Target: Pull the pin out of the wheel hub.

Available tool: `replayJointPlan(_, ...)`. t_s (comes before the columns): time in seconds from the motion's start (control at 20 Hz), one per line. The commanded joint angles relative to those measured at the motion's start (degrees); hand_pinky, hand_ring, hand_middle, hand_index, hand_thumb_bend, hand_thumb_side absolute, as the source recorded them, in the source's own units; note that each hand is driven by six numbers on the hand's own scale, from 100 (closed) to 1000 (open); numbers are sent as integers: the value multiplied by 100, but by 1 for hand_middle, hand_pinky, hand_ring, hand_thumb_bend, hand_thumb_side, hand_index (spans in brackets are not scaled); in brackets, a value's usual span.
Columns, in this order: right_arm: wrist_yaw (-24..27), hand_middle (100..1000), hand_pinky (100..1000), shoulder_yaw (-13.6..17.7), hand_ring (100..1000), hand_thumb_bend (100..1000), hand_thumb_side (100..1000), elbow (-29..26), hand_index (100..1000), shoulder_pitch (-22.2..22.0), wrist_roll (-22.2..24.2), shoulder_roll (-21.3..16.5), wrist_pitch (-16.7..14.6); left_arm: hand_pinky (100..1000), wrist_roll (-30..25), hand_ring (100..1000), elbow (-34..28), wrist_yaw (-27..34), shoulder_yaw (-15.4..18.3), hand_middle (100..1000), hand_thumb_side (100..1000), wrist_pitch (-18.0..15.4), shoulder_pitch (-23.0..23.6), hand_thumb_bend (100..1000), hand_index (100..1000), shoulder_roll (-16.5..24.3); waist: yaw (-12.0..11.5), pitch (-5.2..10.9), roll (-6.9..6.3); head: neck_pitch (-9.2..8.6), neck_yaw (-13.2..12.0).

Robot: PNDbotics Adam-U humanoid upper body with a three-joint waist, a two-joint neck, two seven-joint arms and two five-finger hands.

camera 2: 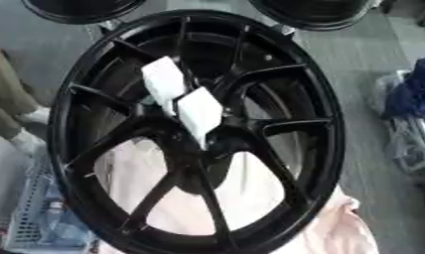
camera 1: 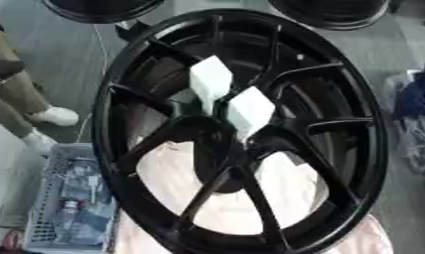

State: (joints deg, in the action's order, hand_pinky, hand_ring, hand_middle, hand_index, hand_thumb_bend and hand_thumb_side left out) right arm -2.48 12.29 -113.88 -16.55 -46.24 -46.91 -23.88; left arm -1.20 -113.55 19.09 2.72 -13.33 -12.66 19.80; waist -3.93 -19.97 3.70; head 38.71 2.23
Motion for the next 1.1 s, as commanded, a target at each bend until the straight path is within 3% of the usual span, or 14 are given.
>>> replayJointPlan(0.05,646,834,588,461,874,100,251,-71,831,2,37,-664,-59,810,14,656,-104,-6,59,535,672,6,4,100,739,181,39,142,16,27,-30)
replayJointPlan(0.35,1805,841,600,1103,878,100,234,-71,841,248,322,-1529,367,810,36,656,-104,-34,70,534,672,12,63,100,738,250,123,196,77,62,-93)
replayJointPlan(0.6,2434,833,571,1394,854,100,218,-71,845,647,402,-2103,779,810,50,656,-104,-64,76,534,673,14,106,100,738,298,155,224,128,81,-127)
replayJointPlan(0.85,2805,840,614,1372,869,100,203,-71,854,1146,540,-2557,1214,810,52,656,-104,-86,67,534,674,21,123,100,738,338,156,221,179,84,-146)
replayJointPlan(1.1,2731,862,647,1056,916,100,171,-71,871,1796,1290,-2981,1458,809,26,656,-104,-89,34,533,674,35,95,100,738,369,91,205,233,111,-159)
